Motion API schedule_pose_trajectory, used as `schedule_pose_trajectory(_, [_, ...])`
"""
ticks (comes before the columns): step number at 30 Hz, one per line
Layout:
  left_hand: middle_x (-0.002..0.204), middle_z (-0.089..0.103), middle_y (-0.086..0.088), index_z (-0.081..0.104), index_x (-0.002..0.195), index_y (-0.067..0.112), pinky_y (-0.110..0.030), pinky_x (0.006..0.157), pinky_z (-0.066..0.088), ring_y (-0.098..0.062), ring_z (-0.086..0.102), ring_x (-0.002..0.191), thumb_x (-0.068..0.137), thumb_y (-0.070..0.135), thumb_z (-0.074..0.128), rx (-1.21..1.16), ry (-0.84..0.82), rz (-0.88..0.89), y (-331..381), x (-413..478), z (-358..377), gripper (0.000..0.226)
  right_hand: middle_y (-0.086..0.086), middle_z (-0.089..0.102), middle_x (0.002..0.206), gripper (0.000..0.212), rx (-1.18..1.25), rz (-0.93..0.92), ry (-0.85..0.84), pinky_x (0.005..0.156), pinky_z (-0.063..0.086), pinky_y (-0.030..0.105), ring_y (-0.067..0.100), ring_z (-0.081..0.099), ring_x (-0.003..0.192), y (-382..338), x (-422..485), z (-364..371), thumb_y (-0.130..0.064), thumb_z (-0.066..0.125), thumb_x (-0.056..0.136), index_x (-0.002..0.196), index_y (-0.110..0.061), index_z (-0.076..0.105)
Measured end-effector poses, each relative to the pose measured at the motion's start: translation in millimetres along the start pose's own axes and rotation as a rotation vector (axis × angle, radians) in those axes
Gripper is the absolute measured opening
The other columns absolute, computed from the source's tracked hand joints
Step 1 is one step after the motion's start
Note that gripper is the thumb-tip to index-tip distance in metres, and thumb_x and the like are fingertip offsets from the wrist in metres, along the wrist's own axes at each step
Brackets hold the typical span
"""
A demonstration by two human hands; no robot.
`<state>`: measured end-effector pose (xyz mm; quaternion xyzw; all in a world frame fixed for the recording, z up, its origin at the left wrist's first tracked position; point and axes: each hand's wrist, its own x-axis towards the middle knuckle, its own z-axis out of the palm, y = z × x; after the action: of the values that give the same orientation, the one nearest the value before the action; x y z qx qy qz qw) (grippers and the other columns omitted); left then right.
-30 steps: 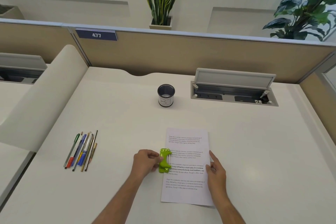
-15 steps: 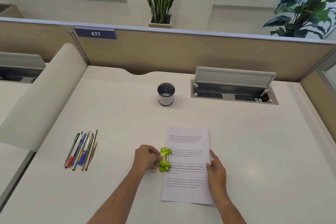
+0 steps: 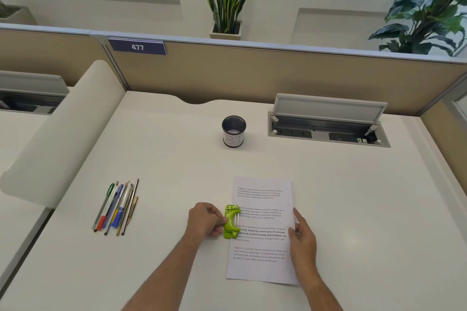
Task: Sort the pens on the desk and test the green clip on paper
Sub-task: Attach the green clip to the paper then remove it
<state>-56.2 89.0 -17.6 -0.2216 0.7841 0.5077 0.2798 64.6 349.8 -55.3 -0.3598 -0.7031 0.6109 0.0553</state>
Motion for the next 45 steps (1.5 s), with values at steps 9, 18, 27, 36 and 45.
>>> schedule_pose_trajectory(9, [0.077,0.082,-0.023,0.077,0.094,-0.004,-0.034,0.050,0.064,-0.024,0.076,0.054,0.073,-0.002,0.097,0.053,-0.048,0.003,14.3,-3.9,-6.7,0.029,-0.003,0.071,0.098,0.062,0.070,-0.020,0.008,0.069,0.056,0.010,0.016,0.071,0.090,-15.0,-4.9,-4.5,0.009,0.059,0.101,0.141,-0.037,0.068])
schedule_pose_trajectory(18, [0.089,0.081,-0.022,0.076,0.090,0.007,-0.037,0.051,0.065,-0.023,0.074,0.056,0.078,0.008,0.094,0.118,0.019,0.105,7.8,-18.8,1.9,0.022,0.000,0.080,0.110,0.035,-0.002,0.005,-0.007,0.085,0.057,0.029,0.017,0.076,0.105,-25.7,-9.0,-9.0,0.004,0.061,0.102,0.116,-0.025,0.073])
schedule_pose_trajectory(27, [0.077,0.081,0.003,0.076,0.083,0.024,-0.049,0.069,0.070,-0.027,0.081,0.067,0.089,0.033,0.083,0.160,0.196,0.144,-0.9,-40.7,5.3,0.013,-0.001,0.079,0.094,0.034,-0.076,-0.004,0.032,0.070,0.051,0.024,0.017,0.075,0.095,-32.6,-10.3,-14.5,0.005,0.058,0.102,0.097,-0.026,0.071])
schedule_pose_trajectory(36, [0.091,0.072,0.022,0.077,0.095,0.037,-0.037,0.078,0.059,-0.014,0.068,0.097,0.094,0.038,0.077,0.249,0.334,0.364,15.1,-52.8,34.4,0.001,0.003,0.078,0.100,0.033,-0.019,-0.022,0.075,0.077,0.054,0.032,0.024,0.074,0.104,-40.2,-4.4,-59.3,0.004,0.059,0.102,0.097,-0.026,0.071])
schedule_pose_trajectory(45, [0.114,0.086,0.000,0.086,0.114,0.021,-0.032,0.094,0.067,-0.021,0.082,0.109,0.087,0.036,0.091,-0.263,-0.307,0.405,51.2,-80.4,103.8,0.032,-0.005,0.083,0.101,0.030,0.207,-0.111,0.030,0.073,0.061,0.029,0.022,0.079,0.091,-73.9,4.7,-125.6,0.003,0.066,0.101,0.100,-0.025,0.075])
